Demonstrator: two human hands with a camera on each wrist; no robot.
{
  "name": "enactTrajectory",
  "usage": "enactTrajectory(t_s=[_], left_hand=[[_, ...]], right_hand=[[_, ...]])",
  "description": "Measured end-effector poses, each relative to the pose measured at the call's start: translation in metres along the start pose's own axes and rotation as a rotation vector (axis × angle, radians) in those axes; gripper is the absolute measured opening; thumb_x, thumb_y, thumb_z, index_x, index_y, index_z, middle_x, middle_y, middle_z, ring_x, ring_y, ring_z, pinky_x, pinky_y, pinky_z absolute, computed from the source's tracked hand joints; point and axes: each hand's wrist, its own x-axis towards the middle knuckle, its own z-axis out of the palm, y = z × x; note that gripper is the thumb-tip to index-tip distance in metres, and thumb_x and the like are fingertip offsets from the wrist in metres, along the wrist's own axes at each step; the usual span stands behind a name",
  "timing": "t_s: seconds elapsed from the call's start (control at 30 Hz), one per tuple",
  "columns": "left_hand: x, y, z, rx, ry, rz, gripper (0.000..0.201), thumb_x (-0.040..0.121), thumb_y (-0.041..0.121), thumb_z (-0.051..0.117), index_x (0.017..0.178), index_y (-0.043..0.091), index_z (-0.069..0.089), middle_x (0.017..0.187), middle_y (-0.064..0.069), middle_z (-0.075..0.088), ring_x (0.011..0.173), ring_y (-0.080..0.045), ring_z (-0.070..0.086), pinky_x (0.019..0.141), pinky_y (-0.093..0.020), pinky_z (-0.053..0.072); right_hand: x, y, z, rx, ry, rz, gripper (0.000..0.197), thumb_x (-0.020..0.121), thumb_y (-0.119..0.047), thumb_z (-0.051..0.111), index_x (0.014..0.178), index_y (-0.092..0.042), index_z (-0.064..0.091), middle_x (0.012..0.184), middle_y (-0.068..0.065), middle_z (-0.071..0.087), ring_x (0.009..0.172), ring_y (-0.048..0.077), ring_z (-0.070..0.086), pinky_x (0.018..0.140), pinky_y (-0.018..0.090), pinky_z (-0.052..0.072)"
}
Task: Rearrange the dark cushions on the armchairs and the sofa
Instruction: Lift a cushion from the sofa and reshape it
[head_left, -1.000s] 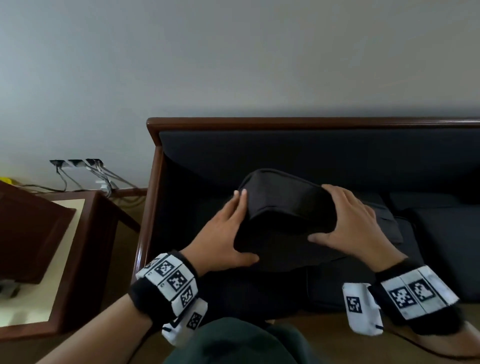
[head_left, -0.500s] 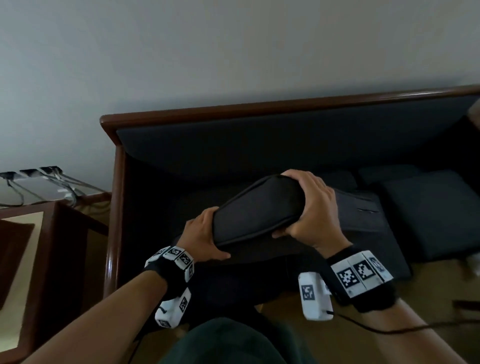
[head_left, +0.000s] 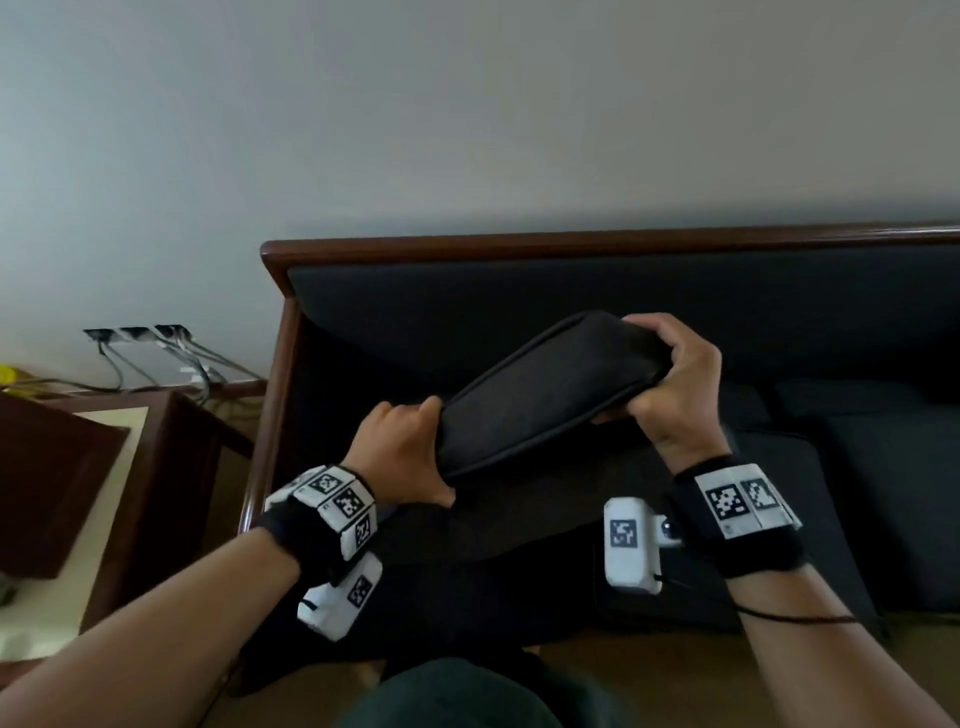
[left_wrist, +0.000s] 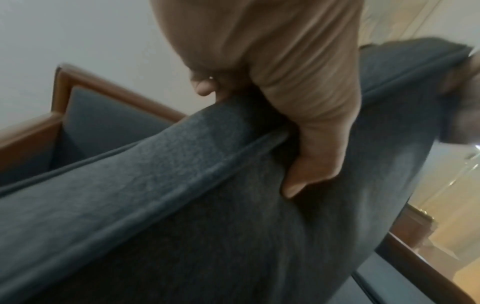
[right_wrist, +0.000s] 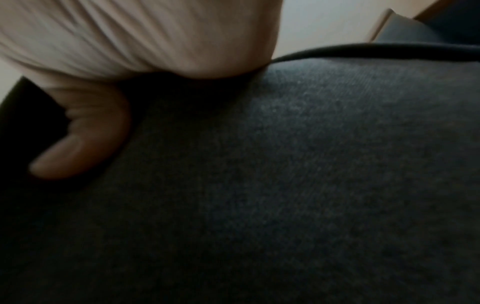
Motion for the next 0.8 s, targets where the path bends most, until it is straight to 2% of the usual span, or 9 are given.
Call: enactTrajectory(t_s=[0.07,0.2,0.33,0.4,0.43,0.53,0.63,0.73,0.8], left_hand=[[0.01,-0.005,-0.021,0.117,-0.006,-0.026,0.071,0.051,0.059,0.08,0.099,0.018,0.048,0.092,0.003,0.065,0.089,-0.024,0.063,0.082,-0.032,0.037],[0.042,-0.02,-0.045,0.184,-0.023,-0.072,0.067,0.048,0.061,0.078,0.093,0.021,0.048,0.078,0.01,0.054,0.08,-0.02,0.062,0.076,-0.032,0.037],[0.081,-0.044,-0.04,0.156,-0.059,-0.163,0.071,0.047,0.057,0.079,0.103,0.02,0.055,0.089,0.005,0.065,0.084,-0.02,0.064,0.082,-0.036,0.049],[0.097,-0.061,-0.024,0.124,-0.066,-0.218,0.075,0.049,0.055,0.08,0.111,0.02,0.056,0.095,0.004,0.066,0.089,-0.021,0.064,0.081,-0.035,0.048],[0.104,-0.069,-0.013,0.077,-0.057,-0.257,0.078,0.05,0.053,0.08,0.116,0.021,0.056,0.101,0.003,0.065,0.094,-0.022,0.063,0.082,-0.036,0.048],[0.129,-0.077,0.018,-0.124,0.021,-0.371,0.084,0.061,0.053,0.079,0.134,0.024,0.05,0.126,0.0,0.053,0.12,-0.024,0.051,0.095,-0.044,0.045],[0.156,-0.074,0.032,-0.124,0.066,-0.431,0.083,0.081,0.054,0.066,0.151,0.027,0.032,0.154,-0.001,0.031,0.144,-0.025,0.026,0.108,-0.051,0.033],[0.171,-0.088,0.038,-0.067,-0.002,-0.495,0.085,0.087,0.047,0.061,0.156,0.033,0.013,0.166,-0.002,0.004,0.152,-0.025,0.003,0.116,-0.053,0.019],[0.172,-0.102,0.039,-0.052,-0.036,-0.523,0.09,0.086,0.045,0.063,0.156,0.034,0.007,0.166,-0.003,-0.001,0.152,-0.026,-0.001,0.118,-0.054,0.014]], right_hand=[[0.013,0.01,0.004,0.128,0.025,0.081,0.065,0.047,0.02,0.078,0.096,-0.02,0.065,0.093,-0.004,0.067,0.085,0.009,0.07,0.054,0.029,0.059],[0.043,0.04,0.021,0.287,0.072,0.231,0.056,0.067,0.031,0.059,0.102,-0.012,0.063,0.1,0.006,0.065,0.083,0.016,0.07,0.048,0.029,0.057],[0.075,0.084,0.049,0.347,0.075,0.358,0.063,0.058,0.028,0.057,0.098,-0.021,0.063,0.108,0.011,0.062,0.09,0.019,0.064,0.048,0.029,0.056],[0.089,0.114,0.064,0.257,0.003,0.443,0.072,0.054,0.025,0.062,0.106,-0.026,0.063,0.121,0.009,0.06,0.103,0.021,0.061,0.06,0.03,0.06],[0.095,0.128,0.07,0.185,-0.039,0.5,0.076,0.056,0.02,0.067,0.114,-0.028,0.062,0.128,0.007,0.058,0.113,0.024,0.058,0.072,0.032,0.061],[0.111,0.16,0.076,-0.095,-0.163,0.641,0.068,0.088,-0.003,0.065,0.147,-0.027,0.042,0.151,0.005,0.044,0.137,0.027,0.044,0.11,0.038,0.042],[0.12,0.178,0.08,-0.177,-0.312,0.732,0.063,0.101,-0.017,0.052,0.156,-0.023,0.022,0.157,0.008,0.036,0.14,0.03,0.04,0.111,0.04,0.036],[0.121,0.19,0.085,-0.133,-0.309,0.78,0.061,0.101,-0.012,0.051,0.156,-0.016,0.023,0.159,0.012,0.032,0.144,0.03,0.035,0.114,0.039,0.033],[0.115,0.201,0.086,-0.155,-0.285,0.827,0.057,0.1,-0.013,0.053,0.153,-0.011,0.031,0.153,0.016,0.04,0.14,0.031,0.04,0.116,0.043,0.033]])
